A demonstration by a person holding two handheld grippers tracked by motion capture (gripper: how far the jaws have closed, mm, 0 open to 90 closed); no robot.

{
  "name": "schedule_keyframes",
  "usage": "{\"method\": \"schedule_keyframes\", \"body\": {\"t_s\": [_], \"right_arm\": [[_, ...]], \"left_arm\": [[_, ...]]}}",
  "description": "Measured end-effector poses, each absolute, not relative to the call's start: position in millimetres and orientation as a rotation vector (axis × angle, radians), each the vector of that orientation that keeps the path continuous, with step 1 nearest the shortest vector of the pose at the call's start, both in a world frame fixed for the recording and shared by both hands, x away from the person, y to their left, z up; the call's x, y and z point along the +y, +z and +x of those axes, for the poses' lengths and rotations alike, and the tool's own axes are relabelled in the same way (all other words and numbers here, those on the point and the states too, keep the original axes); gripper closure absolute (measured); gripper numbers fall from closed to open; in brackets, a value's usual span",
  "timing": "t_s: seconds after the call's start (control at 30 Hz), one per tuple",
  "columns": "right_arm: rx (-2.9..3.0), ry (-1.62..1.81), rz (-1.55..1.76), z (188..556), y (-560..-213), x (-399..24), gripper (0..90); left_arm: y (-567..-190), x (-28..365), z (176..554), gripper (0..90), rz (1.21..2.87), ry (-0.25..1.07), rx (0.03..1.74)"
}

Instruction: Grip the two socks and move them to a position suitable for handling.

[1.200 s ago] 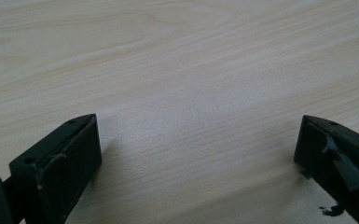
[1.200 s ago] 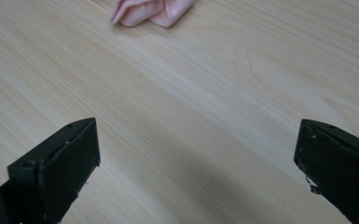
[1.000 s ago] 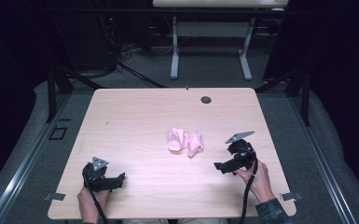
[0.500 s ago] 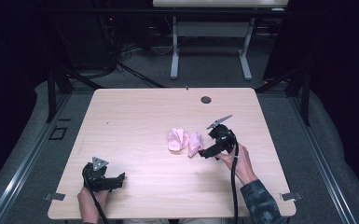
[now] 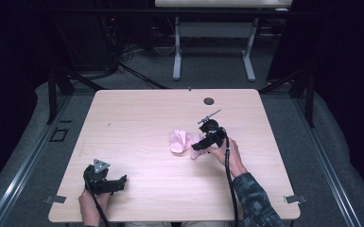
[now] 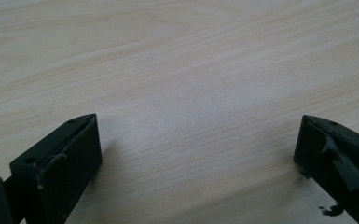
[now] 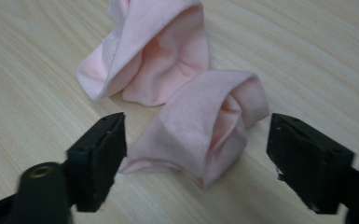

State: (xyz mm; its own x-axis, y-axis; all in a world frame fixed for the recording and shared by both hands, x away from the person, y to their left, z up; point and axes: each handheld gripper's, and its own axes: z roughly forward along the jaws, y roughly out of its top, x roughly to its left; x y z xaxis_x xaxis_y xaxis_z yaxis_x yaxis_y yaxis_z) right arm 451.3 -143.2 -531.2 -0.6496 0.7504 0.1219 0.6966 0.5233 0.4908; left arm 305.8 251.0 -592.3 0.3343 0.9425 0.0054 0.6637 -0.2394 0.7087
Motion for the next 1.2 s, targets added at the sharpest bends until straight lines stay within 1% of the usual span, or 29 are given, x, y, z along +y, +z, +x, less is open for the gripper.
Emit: {"method": "schedule_keyframes", "body": {"t_s": [0.03,0.07,0.2,0.23,0.27,0.3,0.33,0.4,0.47,0.5,0.57,0.63,0.8,0.83,0.87,0.93,0.97,1.0,1.03,1.2], "right_arm": [[2.649,0.781,1.263,451,-531,-143,24.9],[2.643,0.771,1.273,452,-533,-142,28.1],[2.636,0.693,1.292,455,-539,-138,43.4],[2.618,0.698,1.306,455,-541,-137,45.9],[2.632,0.681,1.311,456,-542,-137,52.9],[2.632,0.681,1.311,456,-542,-137,52.9],[2.635,0.671,1.313,456,-543,-137,54.8],[2.646,0.665,1.312,456,-544,-137,60.1],[2.63,0.694,1.32,454,-547,-136,68.8],[2.63,0.694,1.32,454,-547,-136,68.8],[2.607,0.703,1.328,451,-549,-135,75.7],[2.611,0.704,1.323,451,-548,-136,79.3],[2.612,0.736,1.345,448,-542,-141,80.0],[2.599,0.781,1.341,442,-534,-142,80.0],[2.599,0.781,1.341,442,-534,-142,80.0],[2.607,0.778,1.305,434,-524,-143,80.0],[2.586,0.809,1.29,424,-517,-142,79.9],[2.586,0.809,1.29,424,-517,-142,79.9],[2.617,0.813,1.239,414,-509,-143,79.7],[2.642,0.867,1.19,392,-497,-145,79.6]], "left_arm": [[-592,251,306,0.6,1.992,0.59,1.404],[-592,251,306,0.6,1.992,0.59,1.404],[-592,251,306,0.6,1.992,0.59,1.404],[-592,251,306,0.6,1.992,0.59,1.404],[-592,251,306,0.6,1.992,0.59,1.403],[-592,251,306,0.6,1.992,0.59,1.403],[-592,251,306,0.6,1.992,0.59,1.403],[-592,251,306,0.6,1.992,0.59,1.404],[-592,251,306,0.6,1.992,0.59,1.404],[-592,251,306,0.6,1.992,0.59,1.404],[-592,251,306,0.6,1.991,0.59,1.404],[-592,251,306,0.6,1.992,0.59,1.404],[-592,251,306,0.6,1.989,0.588,1.407],[-592,251,306,0.6,1.987,0.587,1.406],[-592,251,306,0.6,1.994,0.585,1.404],[-592,251,306,0.6,1.989,0.591,1.404],[-593,251,306,0.6,1.988,0.586,1.403],[-593,251,306,0.6,1.988,0.586,1.403],[-593,251,306,0.6,1.991,0.587,1.403],[-592,251,306,0.6,1.995,0.587,1.403]]}}
